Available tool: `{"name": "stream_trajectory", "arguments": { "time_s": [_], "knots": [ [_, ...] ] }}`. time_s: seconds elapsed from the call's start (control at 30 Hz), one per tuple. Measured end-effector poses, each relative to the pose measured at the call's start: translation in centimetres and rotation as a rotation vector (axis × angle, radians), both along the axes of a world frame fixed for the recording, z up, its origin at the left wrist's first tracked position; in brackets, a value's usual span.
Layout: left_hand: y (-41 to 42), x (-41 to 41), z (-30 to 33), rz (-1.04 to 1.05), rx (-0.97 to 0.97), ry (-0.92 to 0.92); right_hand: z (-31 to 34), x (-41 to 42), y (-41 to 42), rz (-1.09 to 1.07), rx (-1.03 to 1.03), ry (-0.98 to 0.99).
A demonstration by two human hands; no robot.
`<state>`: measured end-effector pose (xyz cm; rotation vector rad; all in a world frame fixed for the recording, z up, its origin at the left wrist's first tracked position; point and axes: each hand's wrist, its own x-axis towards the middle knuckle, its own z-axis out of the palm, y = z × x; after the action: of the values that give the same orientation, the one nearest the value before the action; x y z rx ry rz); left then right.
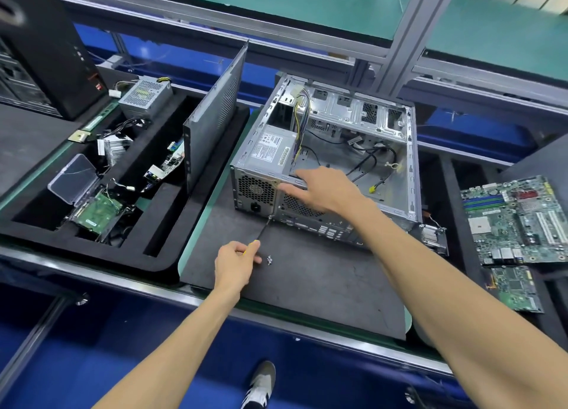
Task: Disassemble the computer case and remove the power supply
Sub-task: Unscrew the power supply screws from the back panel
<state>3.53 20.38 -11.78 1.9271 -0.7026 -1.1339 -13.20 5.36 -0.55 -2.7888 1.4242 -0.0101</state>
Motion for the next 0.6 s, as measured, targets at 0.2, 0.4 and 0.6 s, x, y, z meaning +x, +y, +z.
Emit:
{"name": "stream_trajectory", "arguments": {
  "time_s": [0.2, 0.4, 0.6],
  "knots": [
    [-0.5, -0.6, -0.2, 0.066, 0.110, 0.374, 0.2, 0.0, -0.2, -0.006, 0.052, 0.020],
    [-0.4, -0.7, -0.6, 0.100, 0.010, 0.085, -0.1, -0.1, -0.5, -0.012, 0.037, 0.012],
    [-0.5, 0.3, -0.6, 0.071, 0.010, 0.075, -0.4, -0.3, -0.1, 0.011, -0.046, 0.006]
  ]
}}
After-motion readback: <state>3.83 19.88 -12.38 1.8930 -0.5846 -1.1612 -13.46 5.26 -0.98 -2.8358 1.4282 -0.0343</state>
